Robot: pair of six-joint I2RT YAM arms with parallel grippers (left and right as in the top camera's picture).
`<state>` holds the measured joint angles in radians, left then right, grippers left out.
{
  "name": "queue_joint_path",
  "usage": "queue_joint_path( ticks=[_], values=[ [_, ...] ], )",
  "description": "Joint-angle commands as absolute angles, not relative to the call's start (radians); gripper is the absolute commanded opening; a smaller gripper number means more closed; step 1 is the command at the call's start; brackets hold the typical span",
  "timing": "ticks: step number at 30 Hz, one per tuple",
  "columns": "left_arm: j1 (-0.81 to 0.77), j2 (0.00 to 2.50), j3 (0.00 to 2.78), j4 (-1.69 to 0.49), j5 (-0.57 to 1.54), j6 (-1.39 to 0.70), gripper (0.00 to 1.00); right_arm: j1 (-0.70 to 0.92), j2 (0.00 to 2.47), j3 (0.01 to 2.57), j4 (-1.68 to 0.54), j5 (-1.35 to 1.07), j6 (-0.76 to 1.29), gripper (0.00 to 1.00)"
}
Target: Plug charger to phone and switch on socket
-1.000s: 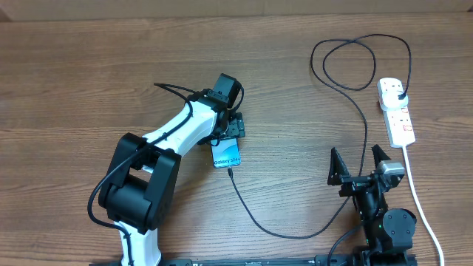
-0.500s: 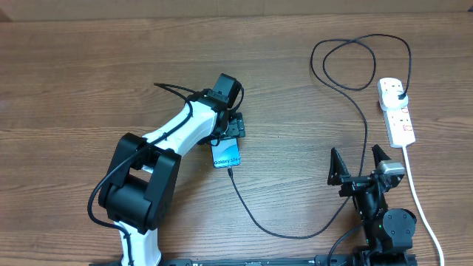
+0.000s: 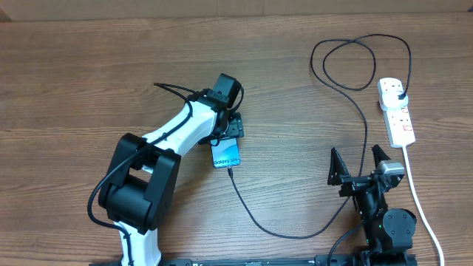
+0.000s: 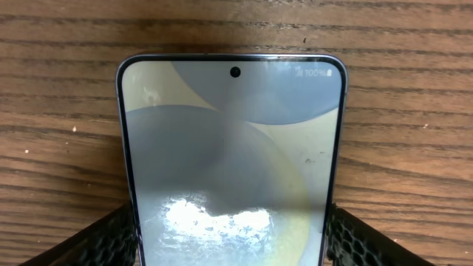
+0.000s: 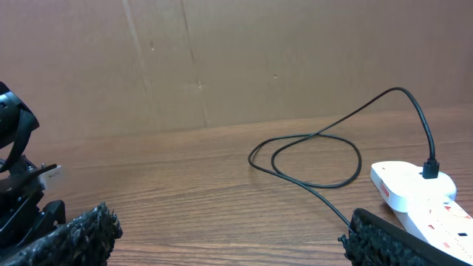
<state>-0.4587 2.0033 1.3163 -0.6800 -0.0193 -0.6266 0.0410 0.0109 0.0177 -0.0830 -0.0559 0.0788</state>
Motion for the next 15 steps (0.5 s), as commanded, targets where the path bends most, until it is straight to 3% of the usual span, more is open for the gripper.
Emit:
queue_joint_path(
  ticks=[1, 5, 11, 15],
  values=[
    [-0.459, 2.06, 1.284, -0.677, -0.007, -0.632, 0.77, 0.046, 0.003, 0.008, -0.08, -0.062, 0.077, 1.0],
    [-0.459, 2.06, 1.284, -0.679, -0.008, -0.632, 0.77, 0.046, 0.003, 0.008, -0.08, -0.062, 0.077, 1.0],
    [-0.459, 2.06, 1.284, -0.702, 0.001, -0.632, 0.93, 0.046, 0.003, 0.008, -0.08, -0.062, 0.077, 1.0],
    [-0.459, 2.065, 1.284, -0.709, 0.018, -0.632, 0.89, 0.046, 0.003, 0.008, -0.081, -0.062, 0.077, 1.0]
  ],
)
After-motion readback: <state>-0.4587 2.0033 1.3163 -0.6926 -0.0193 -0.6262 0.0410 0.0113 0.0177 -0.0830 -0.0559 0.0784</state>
